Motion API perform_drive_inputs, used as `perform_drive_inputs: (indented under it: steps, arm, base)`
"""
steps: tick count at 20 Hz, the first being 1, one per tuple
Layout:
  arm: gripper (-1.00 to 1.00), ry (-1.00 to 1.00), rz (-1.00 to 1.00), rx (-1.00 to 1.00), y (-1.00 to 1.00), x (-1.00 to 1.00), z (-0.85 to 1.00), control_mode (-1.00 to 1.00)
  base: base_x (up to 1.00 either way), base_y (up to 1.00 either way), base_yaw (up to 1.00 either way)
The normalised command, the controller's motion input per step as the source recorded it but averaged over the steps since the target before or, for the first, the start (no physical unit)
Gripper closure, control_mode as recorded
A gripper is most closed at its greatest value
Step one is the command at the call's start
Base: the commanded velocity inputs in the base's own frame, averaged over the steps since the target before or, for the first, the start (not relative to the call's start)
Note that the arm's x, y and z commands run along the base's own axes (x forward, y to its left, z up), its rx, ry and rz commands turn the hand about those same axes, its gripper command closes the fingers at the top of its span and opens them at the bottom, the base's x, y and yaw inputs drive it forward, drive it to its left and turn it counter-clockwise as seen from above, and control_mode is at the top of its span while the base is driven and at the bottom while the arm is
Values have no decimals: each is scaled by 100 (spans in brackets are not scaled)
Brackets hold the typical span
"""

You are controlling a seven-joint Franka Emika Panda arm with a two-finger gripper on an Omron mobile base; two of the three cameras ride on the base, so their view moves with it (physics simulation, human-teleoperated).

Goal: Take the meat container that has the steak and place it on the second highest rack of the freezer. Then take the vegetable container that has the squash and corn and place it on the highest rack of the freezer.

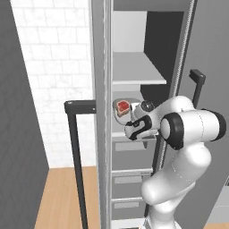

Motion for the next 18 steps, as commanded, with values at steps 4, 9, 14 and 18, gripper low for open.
perform_drive_inputs:
  steps: [4, 9, 14, 18]
  arm:
    - [100, 0, 0, 0, 0, 27, -10, -100]
    - [100, -2, -1, 0, 0, 43, 0, -100]
    - [100, -3, -2, 0, 0, 57, 0, -100]
    - [100, -2, -2, 0, 0, 53, 0, -100]
  base:
    - [0, 0, 0]
    - [0, 0, 0]
    - [0, 0, 0]
    - [0, 0, 0]
